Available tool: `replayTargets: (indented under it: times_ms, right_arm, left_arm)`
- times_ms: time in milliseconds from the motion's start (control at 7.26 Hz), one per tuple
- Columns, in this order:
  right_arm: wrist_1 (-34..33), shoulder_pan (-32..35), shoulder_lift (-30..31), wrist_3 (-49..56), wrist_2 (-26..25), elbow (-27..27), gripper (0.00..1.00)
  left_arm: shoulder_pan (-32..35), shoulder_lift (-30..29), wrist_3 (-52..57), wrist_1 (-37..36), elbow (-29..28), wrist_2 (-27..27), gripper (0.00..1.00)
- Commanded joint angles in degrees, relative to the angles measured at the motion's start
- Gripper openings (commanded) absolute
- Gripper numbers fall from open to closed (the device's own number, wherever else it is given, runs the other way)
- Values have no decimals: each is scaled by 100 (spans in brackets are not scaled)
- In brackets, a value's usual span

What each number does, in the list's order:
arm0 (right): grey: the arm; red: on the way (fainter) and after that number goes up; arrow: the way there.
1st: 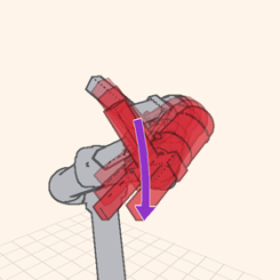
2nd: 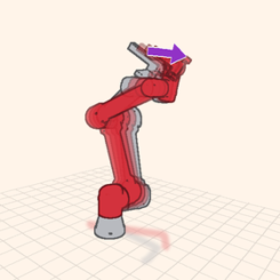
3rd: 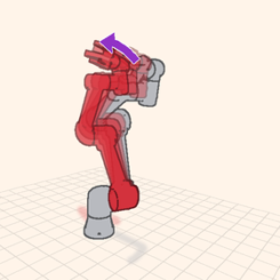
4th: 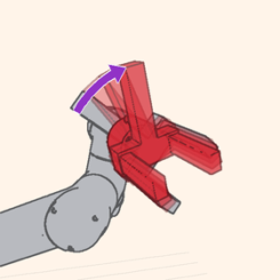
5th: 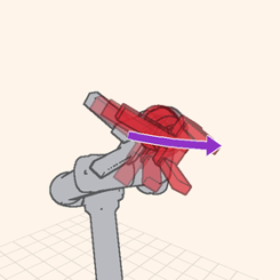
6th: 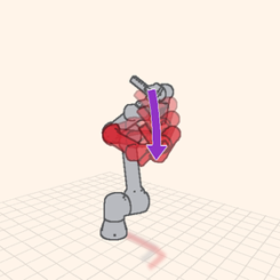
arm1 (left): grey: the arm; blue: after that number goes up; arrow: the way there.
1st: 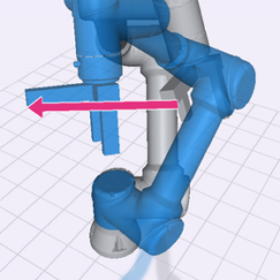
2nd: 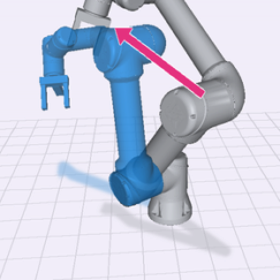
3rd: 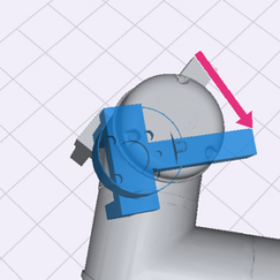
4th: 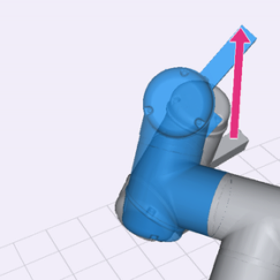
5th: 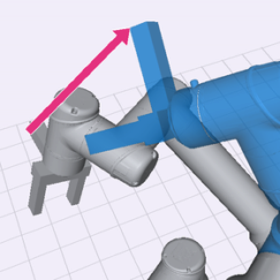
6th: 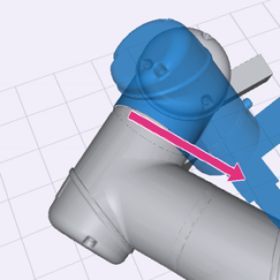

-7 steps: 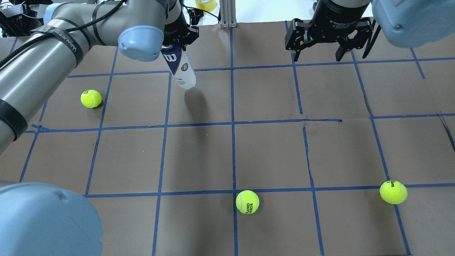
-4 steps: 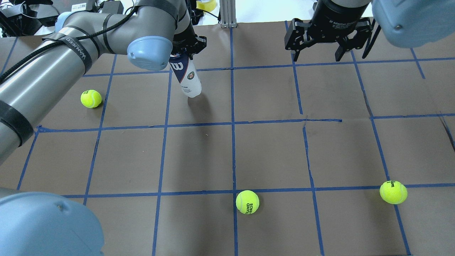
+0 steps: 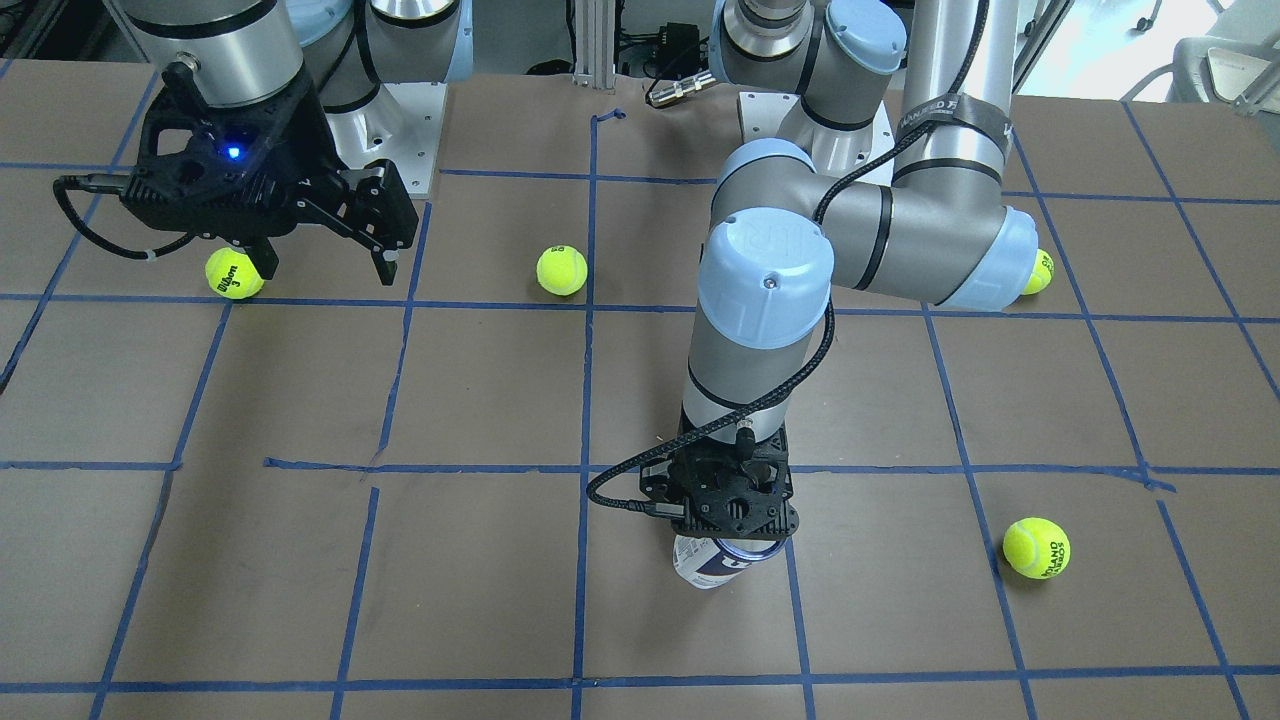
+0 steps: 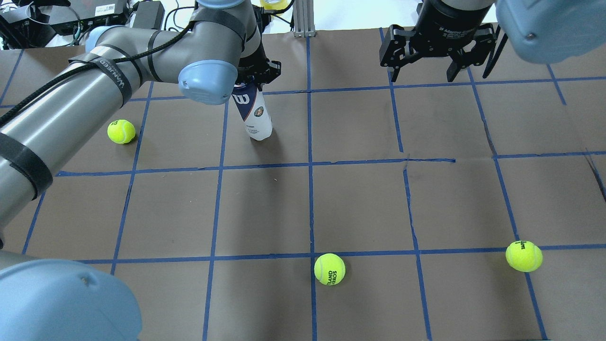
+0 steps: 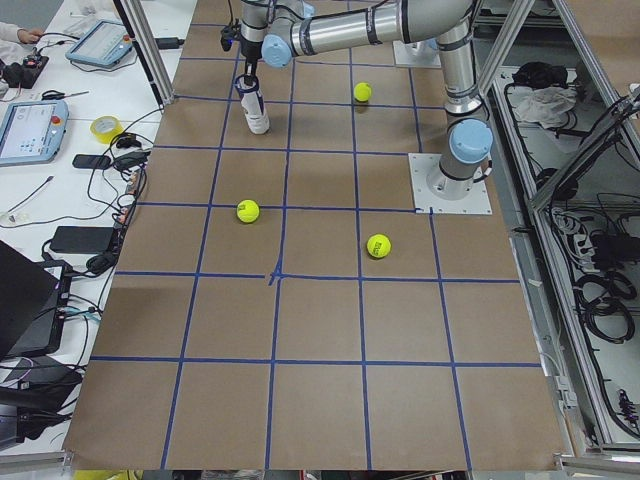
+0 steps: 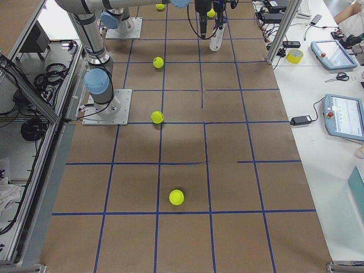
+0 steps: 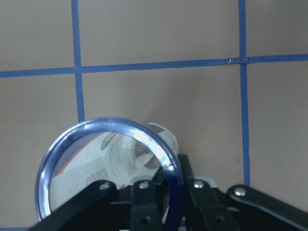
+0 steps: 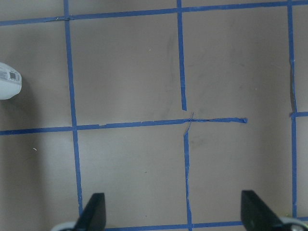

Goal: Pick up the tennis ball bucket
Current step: 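Lower the upright tube onto the table with the left gripper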

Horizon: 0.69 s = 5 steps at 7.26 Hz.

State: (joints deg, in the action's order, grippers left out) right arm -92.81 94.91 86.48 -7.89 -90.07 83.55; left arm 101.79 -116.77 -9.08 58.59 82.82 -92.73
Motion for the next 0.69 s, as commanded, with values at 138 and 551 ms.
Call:
replayTargets:
  times_ms: [138, 551]
  right_arm:
    - [0, 2, 0, -2, 16, 12, 100]
    - [0, 2, 0, -2, 7, 12, 100]
  left_arm:
    - [7, 31, -15, 91, 67, 35, 42]
    - [7, 312, -58, 503, -3, 53, 100]
